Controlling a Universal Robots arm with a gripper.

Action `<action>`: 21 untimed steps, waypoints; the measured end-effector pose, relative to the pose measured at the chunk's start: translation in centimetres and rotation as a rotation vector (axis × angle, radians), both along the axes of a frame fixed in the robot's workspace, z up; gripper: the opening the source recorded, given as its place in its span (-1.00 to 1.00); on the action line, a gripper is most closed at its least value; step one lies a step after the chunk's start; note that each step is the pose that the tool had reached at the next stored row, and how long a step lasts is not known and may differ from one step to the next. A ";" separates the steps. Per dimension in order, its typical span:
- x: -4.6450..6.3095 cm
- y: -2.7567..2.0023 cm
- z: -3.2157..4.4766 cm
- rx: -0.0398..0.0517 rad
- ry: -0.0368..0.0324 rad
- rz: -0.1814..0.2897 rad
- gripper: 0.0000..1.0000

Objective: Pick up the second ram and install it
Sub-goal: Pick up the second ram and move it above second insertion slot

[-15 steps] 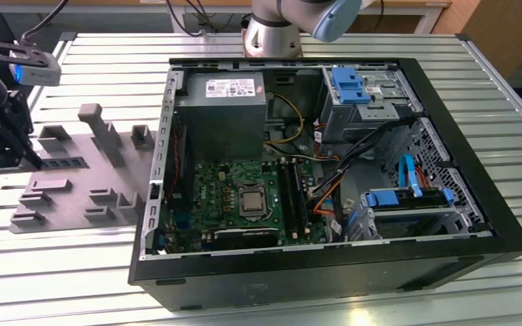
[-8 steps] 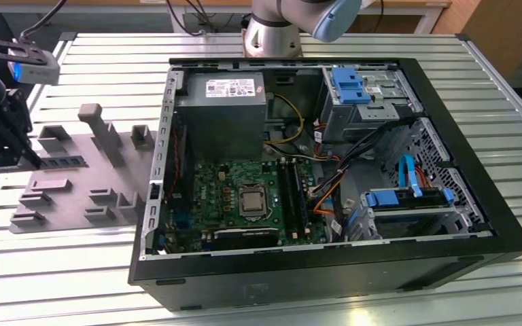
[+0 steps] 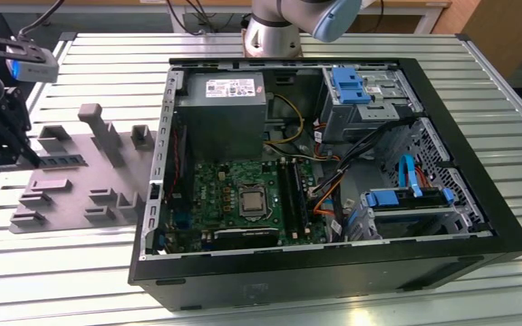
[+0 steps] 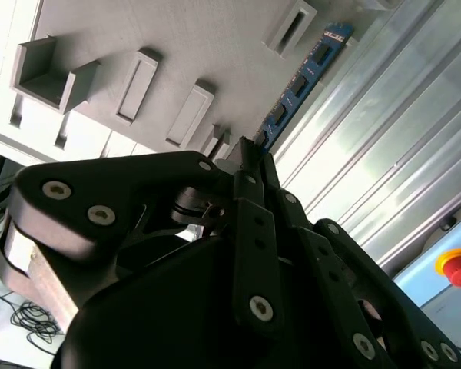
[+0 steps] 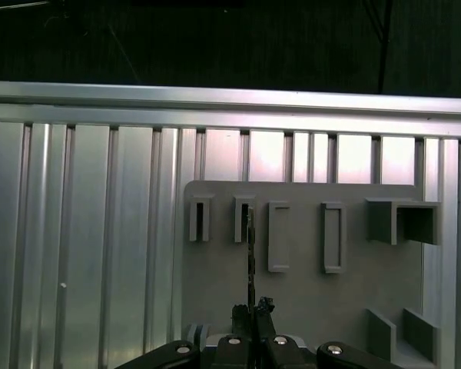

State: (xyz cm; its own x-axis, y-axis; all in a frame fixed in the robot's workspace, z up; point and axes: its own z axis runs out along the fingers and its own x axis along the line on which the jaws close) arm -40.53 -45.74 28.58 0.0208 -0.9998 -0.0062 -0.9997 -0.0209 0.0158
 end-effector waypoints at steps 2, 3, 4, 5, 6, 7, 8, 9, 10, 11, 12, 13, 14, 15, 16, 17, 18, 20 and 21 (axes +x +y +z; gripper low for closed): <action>0.0 0.00 0.08 -0.0001 0.0001 0.000 -0.72; 0.0 0.00 0.12 -0.0001 0.0000 0.000 -0.72; 0.0 0.00 0.15 -0.0001 0.0000 0.000 -0.72; 0.0 0.00 0.20 -0.0001 0.0001 0.000 -0.72; 0.0 0.00 0.24 -0.0001 0.0001 0.000 -0.72; 0.0 0.00 0.28 -0.0001 0.0001 0.000 -0.72; 0.0 0.00 0.32 0.0000 0.0000 0.000 -0.72; 0.0 0.00 0.35 0.0000 0.0000 0.000 -0.72; 0.0 0.00 0.39 -0.0001 0.0000 0.000 -0.72; 0.0 0.00 0.43 -0.0001 0.0001 0.000 -0.72; 0.0 0.00 0.47 -0.0001 0.0001 0.000 -0.72; 0.0 0.00 0.51 -0.0001 0.0000 0.000 -0.72; 0.0 0.00 0.55 0.0000 0.0000 0.000 -0.72; 0.0 0.00 0.58 0.0000 0.0000 0.000 -0.72; 0.0 0.00 0.62 0.0000 0.0000 0.000 -0.72; 0.0 0.00 0.66 0.0000 0.0000 0.000 -0.72; 0.0 0.00 0.69 -0.0001 0.0000 0.000 -0.72; 0.0 0.00 0.76 0.0000 0.0001 0.000 -0.72; 0.0 0.00 0.80 -0.0001 0.0000 0.000 -0.72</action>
State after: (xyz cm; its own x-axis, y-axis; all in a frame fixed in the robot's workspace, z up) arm -40.54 -45.74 29.38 0.0208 -0.9998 -0.0061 -0.9997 -0.0209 0.0158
